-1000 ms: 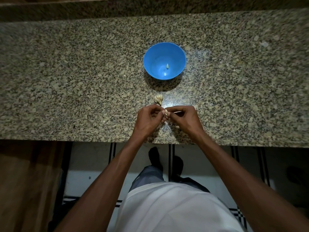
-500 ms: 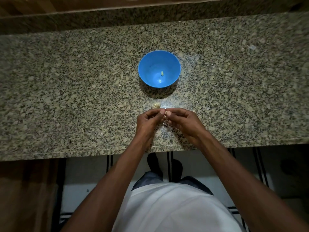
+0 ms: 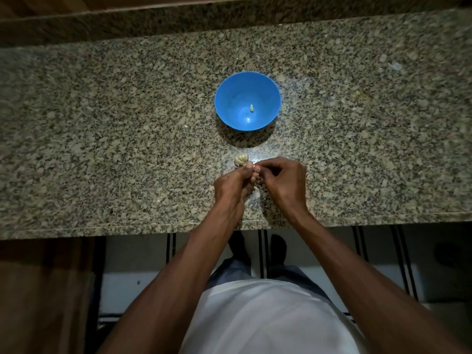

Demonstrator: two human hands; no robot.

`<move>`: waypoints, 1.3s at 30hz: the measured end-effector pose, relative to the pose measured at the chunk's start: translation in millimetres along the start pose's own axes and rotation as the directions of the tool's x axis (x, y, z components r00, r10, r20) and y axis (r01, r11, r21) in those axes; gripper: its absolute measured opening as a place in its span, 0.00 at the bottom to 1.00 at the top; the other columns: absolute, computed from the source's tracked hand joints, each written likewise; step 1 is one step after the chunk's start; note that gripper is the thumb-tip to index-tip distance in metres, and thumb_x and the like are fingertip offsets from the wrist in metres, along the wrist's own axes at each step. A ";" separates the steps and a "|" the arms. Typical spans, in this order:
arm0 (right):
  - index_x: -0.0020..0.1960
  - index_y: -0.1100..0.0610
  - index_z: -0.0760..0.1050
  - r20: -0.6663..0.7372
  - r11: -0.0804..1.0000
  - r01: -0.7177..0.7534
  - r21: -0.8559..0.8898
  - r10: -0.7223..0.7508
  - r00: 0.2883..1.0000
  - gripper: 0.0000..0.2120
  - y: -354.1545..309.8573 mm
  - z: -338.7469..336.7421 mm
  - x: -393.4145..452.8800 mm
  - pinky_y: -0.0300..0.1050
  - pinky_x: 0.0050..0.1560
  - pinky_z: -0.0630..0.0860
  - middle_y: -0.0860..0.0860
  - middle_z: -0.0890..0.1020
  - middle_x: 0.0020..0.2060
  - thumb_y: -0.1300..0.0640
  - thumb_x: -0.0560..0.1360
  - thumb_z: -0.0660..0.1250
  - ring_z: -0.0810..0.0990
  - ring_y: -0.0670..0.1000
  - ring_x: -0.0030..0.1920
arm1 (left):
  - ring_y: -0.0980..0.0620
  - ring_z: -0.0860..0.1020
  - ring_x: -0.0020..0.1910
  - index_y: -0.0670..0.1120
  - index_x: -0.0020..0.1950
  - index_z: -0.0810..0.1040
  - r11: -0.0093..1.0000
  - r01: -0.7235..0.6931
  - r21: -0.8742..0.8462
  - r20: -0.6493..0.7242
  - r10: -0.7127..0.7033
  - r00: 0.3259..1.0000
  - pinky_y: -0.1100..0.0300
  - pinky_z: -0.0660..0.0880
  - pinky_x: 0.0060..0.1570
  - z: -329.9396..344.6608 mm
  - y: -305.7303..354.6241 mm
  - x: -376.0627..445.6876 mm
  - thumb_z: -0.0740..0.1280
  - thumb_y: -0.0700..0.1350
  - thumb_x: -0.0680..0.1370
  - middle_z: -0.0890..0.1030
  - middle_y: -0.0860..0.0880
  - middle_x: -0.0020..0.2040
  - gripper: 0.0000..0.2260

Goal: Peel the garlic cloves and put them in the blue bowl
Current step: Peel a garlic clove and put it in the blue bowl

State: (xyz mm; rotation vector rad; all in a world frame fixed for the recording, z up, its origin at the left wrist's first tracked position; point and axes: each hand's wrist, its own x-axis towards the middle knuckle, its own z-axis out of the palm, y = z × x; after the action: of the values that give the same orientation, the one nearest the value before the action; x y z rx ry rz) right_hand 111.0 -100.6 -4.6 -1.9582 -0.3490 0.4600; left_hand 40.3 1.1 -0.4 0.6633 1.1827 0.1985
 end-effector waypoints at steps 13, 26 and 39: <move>0.52 0.61 0.87 0.306 0.946 -0.196 0.260 0.111 0.946 0.06 12.8 -28.7 20.3 0.58 0.55 0.85 0.54 0.89 0.44 0.63 0.75 0.78 0.89 0.56 0.47 | 0.54 0.80 0.37 0.33 0.55 0.80 0.994 0.079 -0.069 0.153 -0.068 0.986 0.67 0.80 0.36 2.6 3.6 -8.5 0.68 0.33 0.81 0.82 0.42 0.42 0.05; 0.59 0.61 0.86 0.430 0.935 -0.271 0.226 0.154 0.890 0.10 28.2 -28.8 18.4 0.59 0.54 0.86 0.58 0.89 0.46 0.64 0.78 0.74 0.88 0.63 0.47 | 0.54 0.85 0.44 0.44 0.52 0.87 0.845 -0.349 0.405 0.088 0.344 0.935 0.59 0.83 0.46 -20.0 -18.9 -17.2 0.73 0.34 0.78 0.88 0.48 0.48 0.07; 0.60 0.62 0.83 0.485 0.874 -0.350 0.338 0.157 0.860 0.14 24.6 -23.3 15.2 0.54 0.52 0.86 0.63 0.87 0.51 0.62 0.75 0.78 0.88 0.62 0.51 | 0.50 0.87 0.50 0.41 0.54 0.87 0.806 -0.451 0.383 0.195 0.407 0.892 0.62 0.81 0.46 -27.1 -17.5 -13.7 0.78 0.42 0.76 0.88 0.46 0.49 0.09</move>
State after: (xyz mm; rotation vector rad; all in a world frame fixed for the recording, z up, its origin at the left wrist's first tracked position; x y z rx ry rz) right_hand 136.2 -122.8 -20.6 -1.4671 -0.2431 1.0824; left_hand 7.1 -9.2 -5.5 1.3147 0.9631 0.2905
